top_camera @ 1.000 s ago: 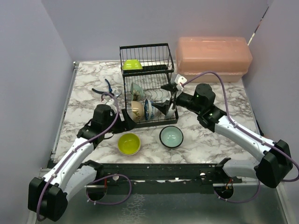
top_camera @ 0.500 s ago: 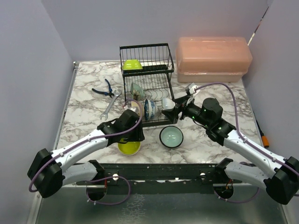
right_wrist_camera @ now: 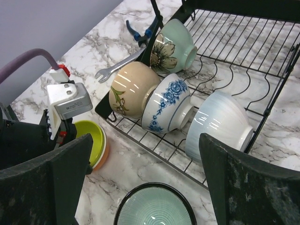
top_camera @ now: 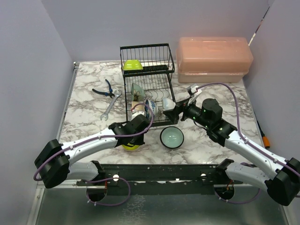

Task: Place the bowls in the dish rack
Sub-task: Adjust the bowl at the center of the board.

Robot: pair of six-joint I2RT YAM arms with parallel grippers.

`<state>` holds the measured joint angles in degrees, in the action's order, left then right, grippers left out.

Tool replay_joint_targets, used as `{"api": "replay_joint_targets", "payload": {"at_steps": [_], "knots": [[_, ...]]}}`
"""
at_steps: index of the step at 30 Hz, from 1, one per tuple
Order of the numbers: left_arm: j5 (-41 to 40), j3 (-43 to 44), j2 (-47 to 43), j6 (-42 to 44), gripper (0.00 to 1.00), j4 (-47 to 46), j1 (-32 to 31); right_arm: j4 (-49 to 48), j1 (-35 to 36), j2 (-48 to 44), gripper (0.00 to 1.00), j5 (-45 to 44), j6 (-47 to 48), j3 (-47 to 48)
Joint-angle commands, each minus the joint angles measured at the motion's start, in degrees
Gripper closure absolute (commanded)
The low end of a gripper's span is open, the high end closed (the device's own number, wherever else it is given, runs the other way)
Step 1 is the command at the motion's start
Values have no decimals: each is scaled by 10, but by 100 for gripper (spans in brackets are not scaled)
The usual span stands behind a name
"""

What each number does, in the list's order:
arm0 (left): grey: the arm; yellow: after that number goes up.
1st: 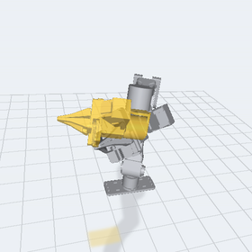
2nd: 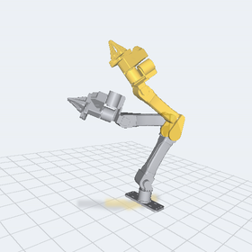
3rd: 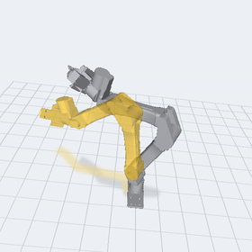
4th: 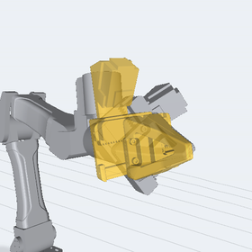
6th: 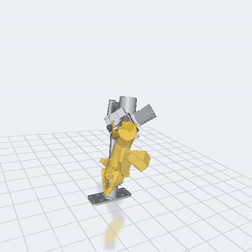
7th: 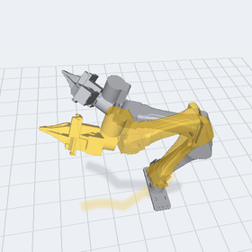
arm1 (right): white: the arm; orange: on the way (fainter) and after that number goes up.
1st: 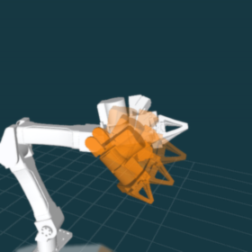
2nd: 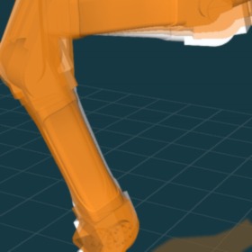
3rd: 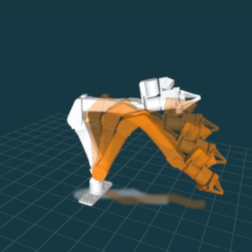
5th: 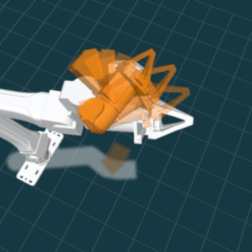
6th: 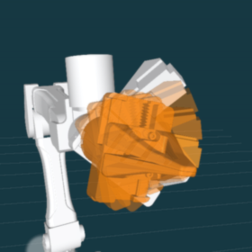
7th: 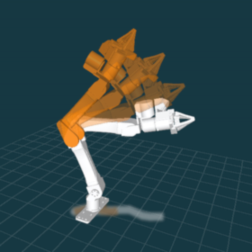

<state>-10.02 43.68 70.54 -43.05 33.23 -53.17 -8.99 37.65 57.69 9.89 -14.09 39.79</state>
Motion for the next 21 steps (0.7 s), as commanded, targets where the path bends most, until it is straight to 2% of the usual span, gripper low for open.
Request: {"api": "replay_joint_targets", "payload": {"at_steps": [1, 8, 13, 21], "knots": [[-20, 18, -18, -8, 91, 9, -4, 32, -2, 9, 0, -3, -9, 21], [-14, 22, -54, -16, 91, 14, -4, 51, -2, 39, 0, 14, -8, 46], [-5, 32, -74, -15, 99, 16, -4, 51, -1, 47, 0, 24, -14, 53], [4, 53, -105, -9, 100, 14, -4, 64, -2, 52, 0, -14, -55, 62]]}}
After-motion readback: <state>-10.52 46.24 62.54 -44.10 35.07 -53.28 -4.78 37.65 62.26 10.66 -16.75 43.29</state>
